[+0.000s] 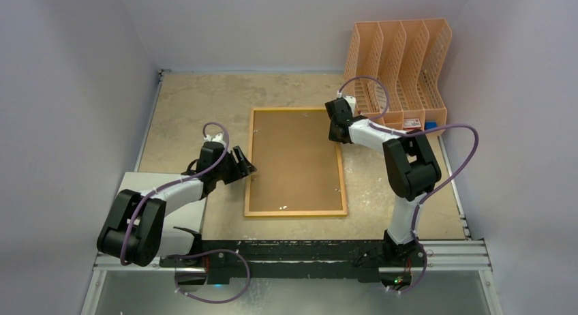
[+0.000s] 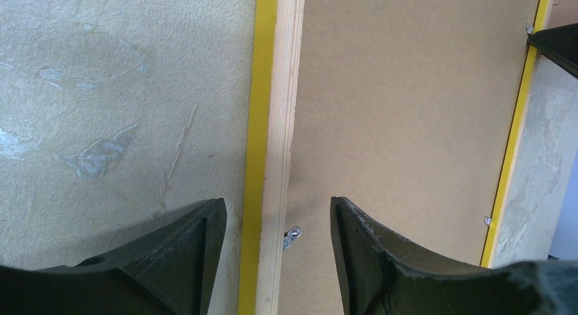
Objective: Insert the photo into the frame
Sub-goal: Install the photo frame at the center of the board.
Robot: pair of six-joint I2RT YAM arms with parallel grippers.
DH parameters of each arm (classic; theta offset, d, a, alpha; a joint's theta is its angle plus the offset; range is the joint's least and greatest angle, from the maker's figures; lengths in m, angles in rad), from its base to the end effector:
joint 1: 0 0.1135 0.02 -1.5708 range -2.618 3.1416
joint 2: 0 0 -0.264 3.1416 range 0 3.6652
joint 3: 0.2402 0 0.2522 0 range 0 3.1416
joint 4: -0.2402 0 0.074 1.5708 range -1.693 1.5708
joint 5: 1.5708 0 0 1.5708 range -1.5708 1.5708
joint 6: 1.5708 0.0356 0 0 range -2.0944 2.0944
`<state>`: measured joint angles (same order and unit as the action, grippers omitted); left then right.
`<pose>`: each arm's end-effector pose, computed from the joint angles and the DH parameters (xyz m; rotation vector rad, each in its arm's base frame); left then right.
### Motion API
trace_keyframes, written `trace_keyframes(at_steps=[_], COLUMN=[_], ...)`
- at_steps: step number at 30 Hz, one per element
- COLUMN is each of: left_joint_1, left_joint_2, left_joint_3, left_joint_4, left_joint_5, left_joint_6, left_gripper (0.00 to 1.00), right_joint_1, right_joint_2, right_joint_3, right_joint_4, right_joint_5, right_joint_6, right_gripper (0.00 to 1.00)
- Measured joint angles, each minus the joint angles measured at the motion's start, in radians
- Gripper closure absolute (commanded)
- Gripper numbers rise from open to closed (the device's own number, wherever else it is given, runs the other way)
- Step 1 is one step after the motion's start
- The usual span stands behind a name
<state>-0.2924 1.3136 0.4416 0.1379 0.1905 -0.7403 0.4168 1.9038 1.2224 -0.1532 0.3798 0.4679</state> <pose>0.2252 -0.0748 0.1469 -0.4343 2.3667 -0.7274 0.3768 0.1524 0.1760 0.2316 2.3184 -0.0200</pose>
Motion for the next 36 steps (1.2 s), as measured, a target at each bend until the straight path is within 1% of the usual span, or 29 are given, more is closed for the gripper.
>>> trace_keyframes(at_steps=[3, 8, 11, 13, 16, 18, 23, 26, 30, 36], left_joint_1=[0.0, 0.0, 0.0, 0.001, 0.003, 0.004, 0.004, 0.004, 0.004, 0.005], left_joint_2=[0.0, 0.0, 0.0, 0.0, 0.017, 0.04, 0.087, 0.105, 0.119, 0.12], left_joint_3=[0.0, 0.0, 0.0, 0.003, 0.031, 0.057, 0.113, 0.126, 0.127, 0.127], left_joint_4=[0.0, 0.0, 0.0, -0.002, -0.007, -0.004, 0.024, 0.037, 0.039, 0.039], left_joint_5=[0.0, 0.0, -0.001, -0.001, -0.008, -0.013, -0.032, -0.044, -0.065, -0.072], left_joint_6=[0.0, 0.0, 0.0, 0.0, 0.0, 0.0, -0.002, -0.005, -0.001, 0.002], left_gripper=[0.4, 0.39, 0.39, 0.39, 0.38, 0.38, 0.38, 0.41, 0.46, 0.53], right_joint_1=[0.0, 0.002, 0.002, 0.002, 0.002, 0.002, 0.002, 0.003, 0.003, 0.003], right_joint_2=[-0.006, -0.042, -0.092, -0.119, -0.115, -0.083, 0.031, 0.095, 0.167, 0.242], right_joint_3=[-0.005, -0.01, -0.01, -0.009, 0.013, 0.05, 0.117, 0.136, 0.153, 0.209], right_joint_4=[0.002, 0.002, 0.005, 0.024, 0.053, 0.071, 0.177, 0.244, 0.319, 0.346], right_joint_5=[-0.003, -0.01, -0.043, -0.09, -0.175, -0.241, -0.369, -0.408, -0.43, -0.446], right_joint_6=[0.002, 0.023, 0.028, 0.029, 0.035, 0.049, 0.12, 0.176, 0.245, 0.309], right_gripper=[0.68, 0.48, 0.45, 0.44, 0.46, 0.5, 0.59, 0.63, 0.64, 0.64])
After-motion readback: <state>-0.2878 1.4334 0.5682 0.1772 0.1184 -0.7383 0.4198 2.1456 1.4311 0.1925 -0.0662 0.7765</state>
